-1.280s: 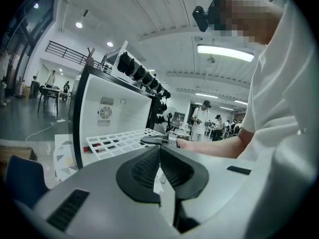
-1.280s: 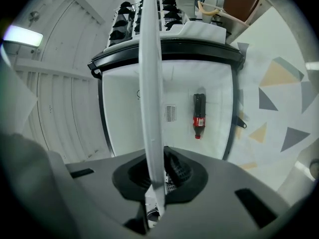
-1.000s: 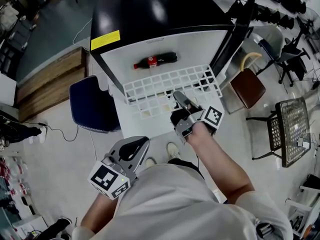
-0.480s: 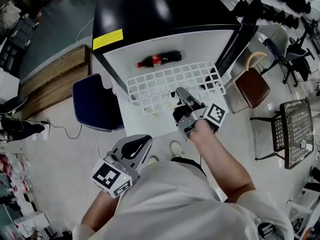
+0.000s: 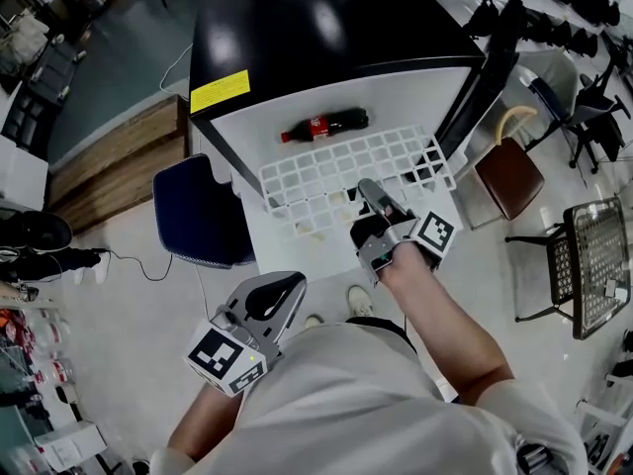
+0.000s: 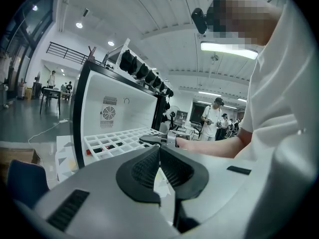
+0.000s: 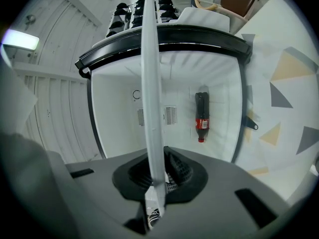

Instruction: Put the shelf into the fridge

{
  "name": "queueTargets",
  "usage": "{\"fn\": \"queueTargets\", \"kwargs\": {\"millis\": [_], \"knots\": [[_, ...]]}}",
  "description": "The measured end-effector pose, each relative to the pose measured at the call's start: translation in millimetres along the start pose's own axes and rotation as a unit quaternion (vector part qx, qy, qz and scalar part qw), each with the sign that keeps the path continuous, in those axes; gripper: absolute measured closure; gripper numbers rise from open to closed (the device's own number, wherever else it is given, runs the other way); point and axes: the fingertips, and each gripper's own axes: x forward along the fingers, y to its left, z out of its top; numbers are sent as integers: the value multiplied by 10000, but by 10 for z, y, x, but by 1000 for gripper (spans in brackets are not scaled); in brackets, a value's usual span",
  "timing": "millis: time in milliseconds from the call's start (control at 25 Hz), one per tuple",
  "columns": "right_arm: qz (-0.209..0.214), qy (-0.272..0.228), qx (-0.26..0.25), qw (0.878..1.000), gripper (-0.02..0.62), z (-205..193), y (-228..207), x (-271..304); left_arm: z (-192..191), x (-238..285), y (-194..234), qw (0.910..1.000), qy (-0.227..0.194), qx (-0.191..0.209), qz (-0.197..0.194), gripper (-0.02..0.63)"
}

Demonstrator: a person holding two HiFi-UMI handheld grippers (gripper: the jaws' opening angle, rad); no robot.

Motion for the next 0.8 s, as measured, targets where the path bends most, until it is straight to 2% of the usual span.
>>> {"fn": "queueTargets", "kwargs": {"millis": [280,800], "knots": [[-59,-176,61,9998,566,-4,6,3,35,50,-8,10000,6,12,-2,583],[-56,-51,3,10000,566,-8,-24,35,-17,56,-41,9999,-59,13,126,583]]}}
